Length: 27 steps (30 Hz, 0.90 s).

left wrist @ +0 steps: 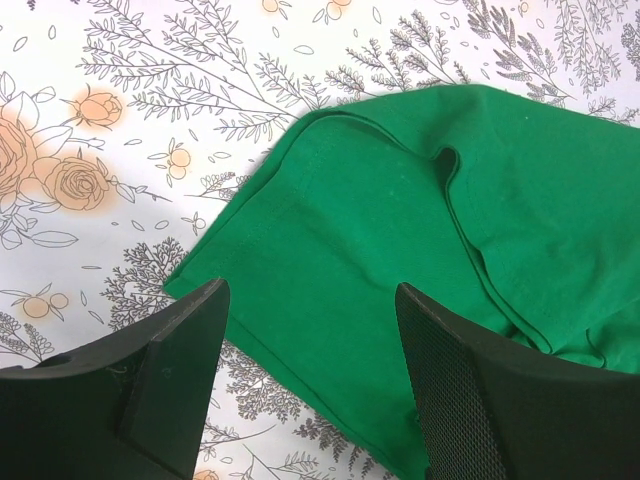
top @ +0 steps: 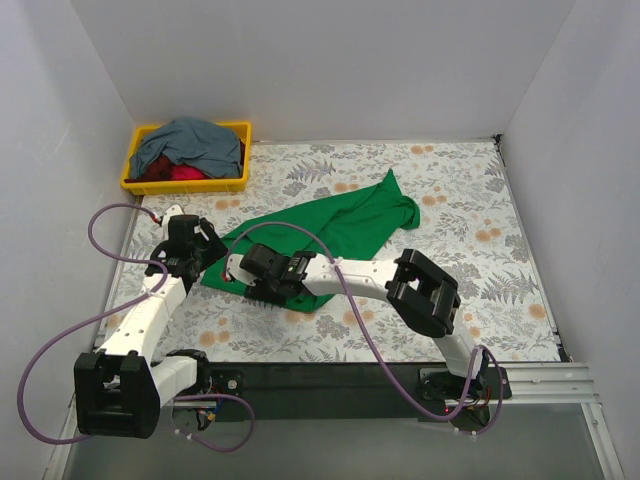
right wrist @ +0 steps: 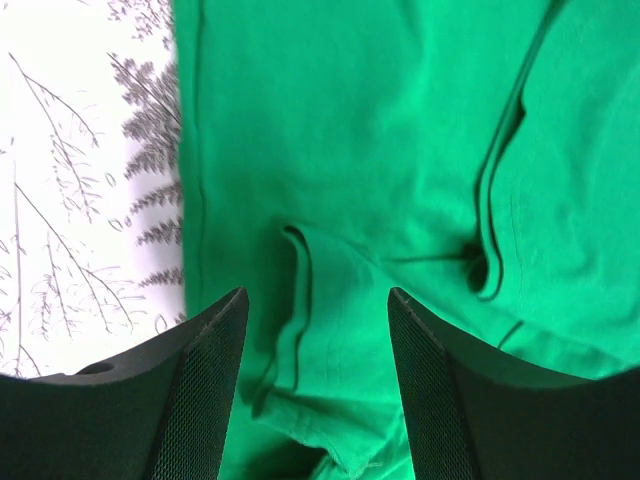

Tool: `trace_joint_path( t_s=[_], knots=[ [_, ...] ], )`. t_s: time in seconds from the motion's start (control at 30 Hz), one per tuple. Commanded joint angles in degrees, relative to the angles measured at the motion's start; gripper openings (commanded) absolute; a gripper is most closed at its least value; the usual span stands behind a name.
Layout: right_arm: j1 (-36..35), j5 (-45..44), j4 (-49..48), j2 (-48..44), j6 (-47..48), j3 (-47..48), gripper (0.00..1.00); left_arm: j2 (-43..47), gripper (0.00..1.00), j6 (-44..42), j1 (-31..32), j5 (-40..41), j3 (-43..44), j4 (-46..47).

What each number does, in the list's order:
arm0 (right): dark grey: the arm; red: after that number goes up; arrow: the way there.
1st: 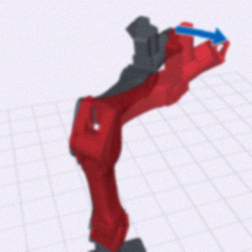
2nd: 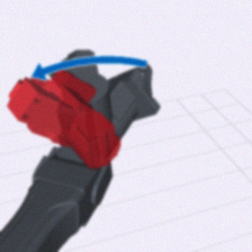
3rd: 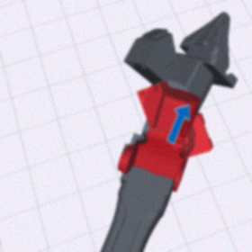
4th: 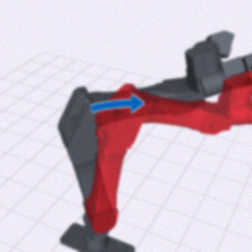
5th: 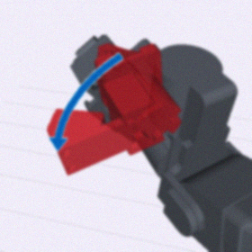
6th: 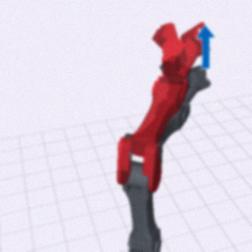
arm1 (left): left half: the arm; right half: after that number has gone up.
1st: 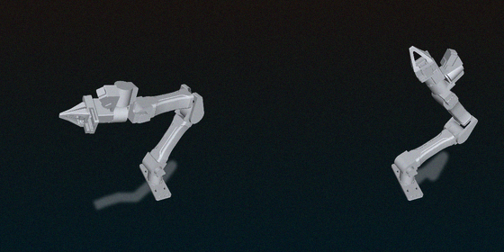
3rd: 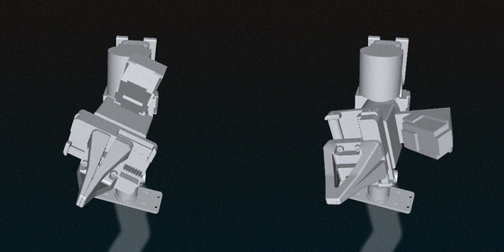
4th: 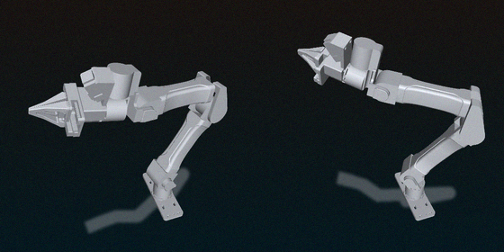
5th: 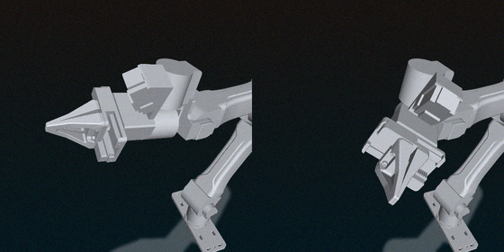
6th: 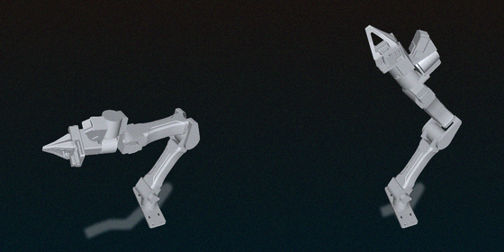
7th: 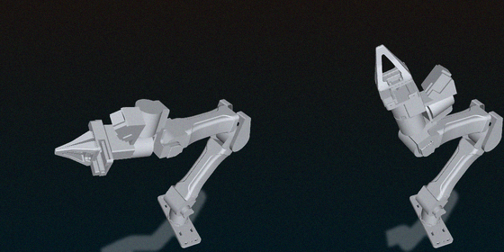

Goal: Fold and stack the t-shirts
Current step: Flatten the tshirt out

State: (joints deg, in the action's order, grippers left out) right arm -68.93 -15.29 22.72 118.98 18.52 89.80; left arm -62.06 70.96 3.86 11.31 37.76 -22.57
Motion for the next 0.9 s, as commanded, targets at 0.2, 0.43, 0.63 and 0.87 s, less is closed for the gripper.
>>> trace_joint_path(
  t_s=[0.2,0.43,0.63,0.87],
  knots=[
    [-0.42,-3.69,0.66,3.80,2.74,4.42,0.57,0.63,0.66,0.23,-0.34,-1.03,1.44,0.42],
    [-0.42,-7.11,0.66,4.52,3.36,5.48,0.30,0.19,0.66,0.14,-0.34,-1.11,1.44,0.42],
    [-0.16,-13.09,-1.62,-4.09,-1.55,-2.93,0.01,-0.16,0.66,-0.12,-0.34,-1.82,1.53,0.51],
    [3.80,-30.74,-1.19,-28.92,-26.65,-25.41,0.01,-1.57,0.66,-0.47,-0.34,-4.10,1.44,0.59]
  ],
)
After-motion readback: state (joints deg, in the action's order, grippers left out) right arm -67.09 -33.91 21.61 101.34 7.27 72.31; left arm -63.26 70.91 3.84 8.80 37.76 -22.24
